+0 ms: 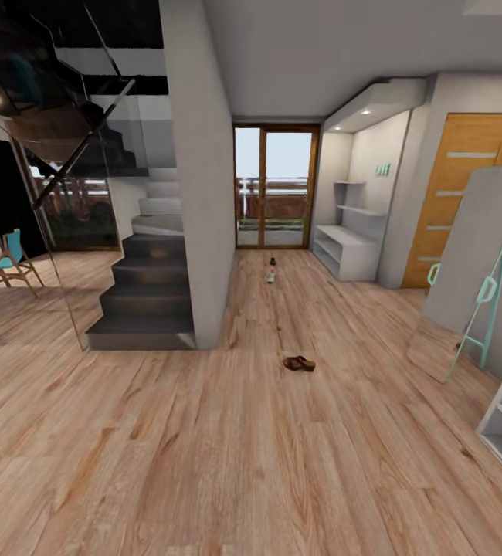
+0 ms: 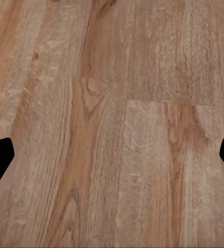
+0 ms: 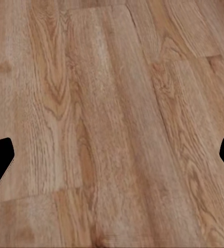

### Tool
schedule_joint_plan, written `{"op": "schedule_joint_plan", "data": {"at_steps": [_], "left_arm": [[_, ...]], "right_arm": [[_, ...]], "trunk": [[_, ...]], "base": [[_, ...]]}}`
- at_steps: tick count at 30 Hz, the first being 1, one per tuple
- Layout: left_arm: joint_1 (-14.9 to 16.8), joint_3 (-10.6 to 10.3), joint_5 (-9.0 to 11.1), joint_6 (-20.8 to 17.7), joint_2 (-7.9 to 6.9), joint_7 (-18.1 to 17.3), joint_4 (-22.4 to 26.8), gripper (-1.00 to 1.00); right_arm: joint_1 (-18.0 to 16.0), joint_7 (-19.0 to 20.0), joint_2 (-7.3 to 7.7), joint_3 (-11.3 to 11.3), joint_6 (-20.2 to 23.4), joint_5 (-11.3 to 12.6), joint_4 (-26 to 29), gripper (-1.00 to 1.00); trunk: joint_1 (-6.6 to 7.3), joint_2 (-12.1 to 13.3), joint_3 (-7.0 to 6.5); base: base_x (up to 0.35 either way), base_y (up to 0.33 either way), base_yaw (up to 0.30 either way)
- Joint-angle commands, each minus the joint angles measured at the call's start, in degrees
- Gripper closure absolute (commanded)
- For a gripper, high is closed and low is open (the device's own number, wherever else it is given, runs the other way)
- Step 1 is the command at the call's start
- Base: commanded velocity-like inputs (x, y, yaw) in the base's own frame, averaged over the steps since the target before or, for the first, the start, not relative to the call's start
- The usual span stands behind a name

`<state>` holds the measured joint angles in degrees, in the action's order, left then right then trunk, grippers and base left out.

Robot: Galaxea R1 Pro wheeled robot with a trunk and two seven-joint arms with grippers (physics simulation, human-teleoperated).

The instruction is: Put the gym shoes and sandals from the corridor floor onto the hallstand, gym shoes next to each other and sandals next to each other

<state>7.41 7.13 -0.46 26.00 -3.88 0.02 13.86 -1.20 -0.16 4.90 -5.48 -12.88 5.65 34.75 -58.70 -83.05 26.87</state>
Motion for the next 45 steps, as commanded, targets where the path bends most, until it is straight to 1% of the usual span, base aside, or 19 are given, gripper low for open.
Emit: {"op": "schedule_joint_plan", "data": {"at_steps": [1,9,21,45], "left_arm": [[0.03,0.15,-0.06,0.19,0.01,0.00,-0.06,-1.00],[0.03,0.15,-0.06,0.19,-0.07,-0.01,-0.06,-1.00],[0.04,0.16,-0.07,0.19,-0.08,0.05,-0.06,-1.00],[0.06,0.17,-0.07,0.19,-0.14,0.06,-0.06,-1.00]], "right_arm": [[-0.03,-0.02,0.02,0.12,-0.21,0.59,-0.03,-1.00],[-0.03,-0.02,0.02,0.12,-0.19,0.59,-0.03,-1.00],[-0.03,-0.02,0.02,0.12,-0.15,0.59,-0.12,-1.00],[-0.03,-0.02,0.02,0.12,-0.16,0.59,-0.12,-1.00]], "trunk": [[-0.03,-0.03,0.06],[-0.03,-0.03,0.06],[-0.03,-0.03,0.06],[-0.03,-0.03,0.06]], "base": [[0.339,0.000,0.000],[0.339,0.000,-0.081],[0.339,-0.031,-0.285],[0.336,-0.094,-0.297]]}}
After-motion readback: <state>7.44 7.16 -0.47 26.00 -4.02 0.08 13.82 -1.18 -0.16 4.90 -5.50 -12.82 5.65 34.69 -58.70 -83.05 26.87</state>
